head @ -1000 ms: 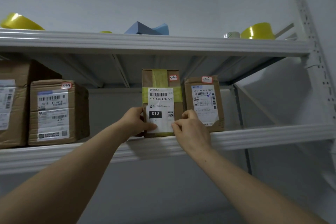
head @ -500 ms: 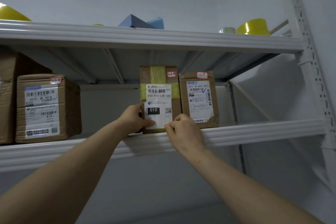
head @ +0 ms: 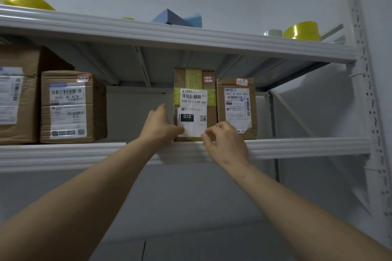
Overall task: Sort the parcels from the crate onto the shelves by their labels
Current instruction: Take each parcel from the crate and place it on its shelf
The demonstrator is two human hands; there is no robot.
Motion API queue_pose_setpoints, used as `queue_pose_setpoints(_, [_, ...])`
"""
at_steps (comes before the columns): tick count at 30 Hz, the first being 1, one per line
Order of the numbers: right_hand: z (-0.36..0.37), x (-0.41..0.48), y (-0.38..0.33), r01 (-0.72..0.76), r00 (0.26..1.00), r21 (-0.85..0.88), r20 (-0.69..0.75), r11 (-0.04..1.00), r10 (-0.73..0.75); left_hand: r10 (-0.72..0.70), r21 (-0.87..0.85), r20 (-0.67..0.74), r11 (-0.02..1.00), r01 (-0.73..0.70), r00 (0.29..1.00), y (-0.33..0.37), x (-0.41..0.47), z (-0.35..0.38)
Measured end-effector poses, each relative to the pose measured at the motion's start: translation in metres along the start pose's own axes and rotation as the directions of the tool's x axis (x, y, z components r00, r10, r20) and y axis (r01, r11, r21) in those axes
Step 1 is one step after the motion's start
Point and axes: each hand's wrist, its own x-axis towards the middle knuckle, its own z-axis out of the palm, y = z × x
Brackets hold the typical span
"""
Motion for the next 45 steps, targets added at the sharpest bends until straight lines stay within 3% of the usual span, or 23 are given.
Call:
queue_pose_setpoints(6, [-0.047,-0.036,-0.018,-0.130,0.991,-0.145,-0.008,0.981,0.130,0.272,0.058,-0.017,0.961,-0.271,0.962,0.001,-0.051,-0.006])
queue_pose_setpoints(11, [-0.081,-0.105,-0.031,-0.380,0.923,-0.272,-0.043,0.884,0.383,0.467,0.039,0.172,0.876,-0.480,0.867,-0.004,-0.109,0.005])
queue_pose_setpoints(18, [-0.153,-0.236,-0.057,-0.630,0.663,-0.549,-0.013,0.549,0.749,0.466,-0.054,0.611,0.831,-0.554,0.640,0.011,-0.222,0.041])
queue_pose_setpoints(24, [-0.271,-0.368,-0.092,-0.789,0.315,-0.593,-0.168,0.160,0.934,0.545,-0.249,0.746,0.760,-0.601,0.381,0.076,-0.354,0.037])
queue_pose_setpoints(27, [-0.335,-0.434,-0.127,-0.835,0.160,-0.550,-0.284,-0.024,0.945,0.604,-0.362,0.760,0.700,-0.616,0.239,0.112,-0.432,0.017])
queue_pose_setpoints(37, [-0.539,-0.673,-0.343,-0.832,-0.185,-0.345,-0.567,-0.435,0.803,0.769,-0.779,0.571,0.397,-0.485,-0.287,0.217,-0.736,-0.148])
queue_pose_setpoints(41, [-0.592,-0.751,-0.450,-0.800,-0.341,-0.191,-0.636,-0.569,0.692,0.782,-0.873,0.442,0.260,-0.413,-0.440,0.231,-0.848,-0.231])
queue_pose_setpoints(45, [-0.630,-0.810,-0.534,-0.780,-0.416,-0.068,-0.685,-0.621,0.598,0.764,-0.925,0.336,0.160,-0.344,-0.550,0.240,-0.932,-0.303])
